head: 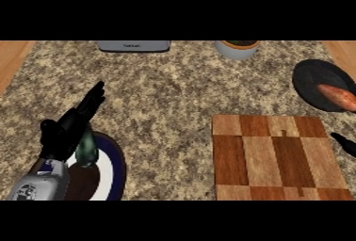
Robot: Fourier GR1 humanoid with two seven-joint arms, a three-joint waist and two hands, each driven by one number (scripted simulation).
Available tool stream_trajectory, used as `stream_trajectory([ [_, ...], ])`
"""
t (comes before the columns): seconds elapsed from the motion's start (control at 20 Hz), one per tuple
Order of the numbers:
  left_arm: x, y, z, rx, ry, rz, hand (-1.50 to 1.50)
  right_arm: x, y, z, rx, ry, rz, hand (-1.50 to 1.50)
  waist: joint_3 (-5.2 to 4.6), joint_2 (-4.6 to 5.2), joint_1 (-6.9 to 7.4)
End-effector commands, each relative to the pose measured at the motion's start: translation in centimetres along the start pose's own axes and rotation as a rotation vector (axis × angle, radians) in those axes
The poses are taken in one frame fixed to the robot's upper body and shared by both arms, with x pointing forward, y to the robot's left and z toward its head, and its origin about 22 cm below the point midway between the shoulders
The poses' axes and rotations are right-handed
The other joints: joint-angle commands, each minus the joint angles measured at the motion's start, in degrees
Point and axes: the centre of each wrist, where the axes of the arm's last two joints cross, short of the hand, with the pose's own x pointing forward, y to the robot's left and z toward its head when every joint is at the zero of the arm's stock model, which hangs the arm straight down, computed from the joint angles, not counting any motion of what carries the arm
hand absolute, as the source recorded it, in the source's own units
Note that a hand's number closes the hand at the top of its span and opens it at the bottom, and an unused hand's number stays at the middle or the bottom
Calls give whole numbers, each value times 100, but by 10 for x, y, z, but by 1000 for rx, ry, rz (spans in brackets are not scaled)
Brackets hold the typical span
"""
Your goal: Pick the sweet potato from the cutting board and place it in the pan
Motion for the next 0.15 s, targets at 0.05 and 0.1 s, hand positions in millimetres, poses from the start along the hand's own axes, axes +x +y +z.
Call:
stream_trajectory([
  [0.05, -7, -5, 5, 0, 5, 2, 0, -19, 10, 37, -2, -6, 27, -150, -1, -5, -5],
  [0.1, -14, -6, 13, 5, 31, -4, 0, -21, 5, 40, -17, -3, 50, -150, -3, -11, -13],
])
